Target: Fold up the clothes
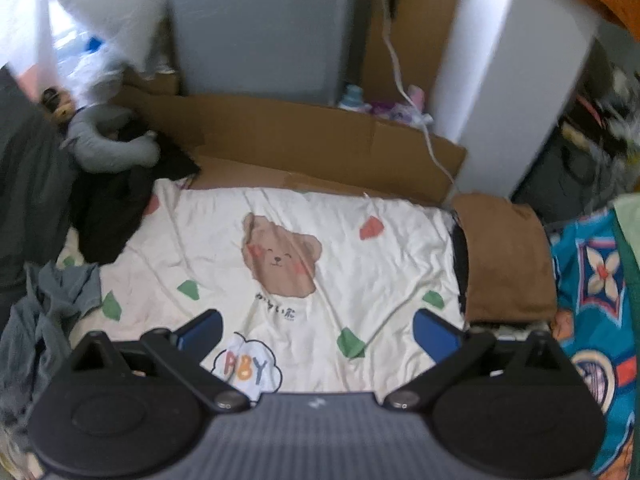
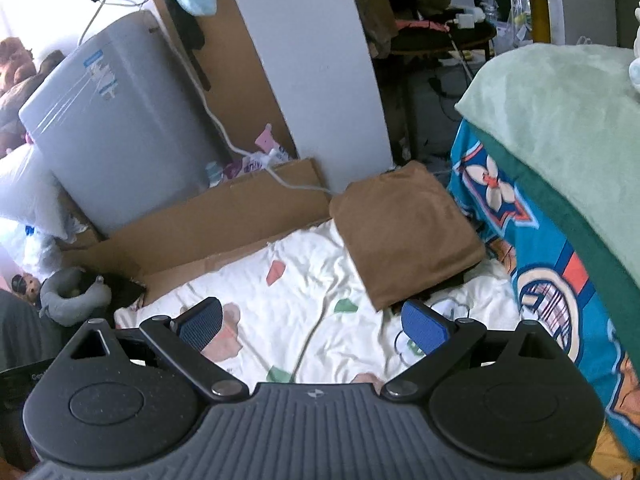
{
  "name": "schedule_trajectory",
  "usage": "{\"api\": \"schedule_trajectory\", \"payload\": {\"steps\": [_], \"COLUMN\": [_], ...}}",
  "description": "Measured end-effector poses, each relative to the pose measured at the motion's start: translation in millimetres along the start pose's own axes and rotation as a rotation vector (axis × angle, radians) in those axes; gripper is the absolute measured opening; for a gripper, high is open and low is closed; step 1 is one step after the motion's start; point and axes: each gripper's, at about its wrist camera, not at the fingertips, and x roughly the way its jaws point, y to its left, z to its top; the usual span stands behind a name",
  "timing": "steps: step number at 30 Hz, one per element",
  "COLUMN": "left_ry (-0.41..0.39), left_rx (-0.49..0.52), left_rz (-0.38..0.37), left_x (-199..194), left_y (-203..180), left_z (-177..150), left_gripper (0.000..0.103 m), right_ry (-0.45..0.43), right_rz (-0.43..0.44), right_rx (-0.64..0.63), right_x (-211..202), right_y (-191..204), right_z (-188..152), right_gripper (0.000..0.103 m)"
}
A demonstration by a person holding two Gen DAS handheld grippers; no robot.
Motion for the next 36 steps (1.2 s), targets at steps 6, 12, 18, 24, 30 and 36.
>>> {"api": "schedule_trajectory", "payload": {"steps": [6, 12, 18, 24, 30, 36], "left_ry": [0.006, 0.073, 0.170, 0.161, 0.145, 0.143], "left_rx": [0.025, 0.056, 0.106, 0.110, 0.114, 0.065], "left_rz": [0.026, 0.015, 0.027, 0.059, 0.093, 0.111], "left_x": [0.9, 16.5, 26.8, 21.6, 16.1, 11.6], "left_y": [4.3, 6.3, 4.3, 0.8, 2.4, 11.8], "left_z": [-19.0, -38.6, -59.1, -66.1, -70.6, -68.4], "left_gripper": [0.102, 0.102, 0.102, 0.102, 0.102, 0.102], "right_ry": [0.036, 0.080, 0.145, 0.226, 0.268, 0.276], "right_rz": [-0.041, -0.034, -0.031, -0.024, -0.009, 0.017], "right_rx": [-0.010, -0.038, -0.059, -0.062, -0.086, -0.150], "right_x": [7.7, 22.8, 35.7, 47.2, 49.1, 47.0], "right_y": [8.8, 15.5, 15.7, 17.1, 24.5, 40.9], "right_z": [-30.0, -54.1, -63.9, -75.3, -83.8, -90.2], "right_gripper": [0.100, 0.099, 0.099, 0.099, 0.099, 0.099]}}
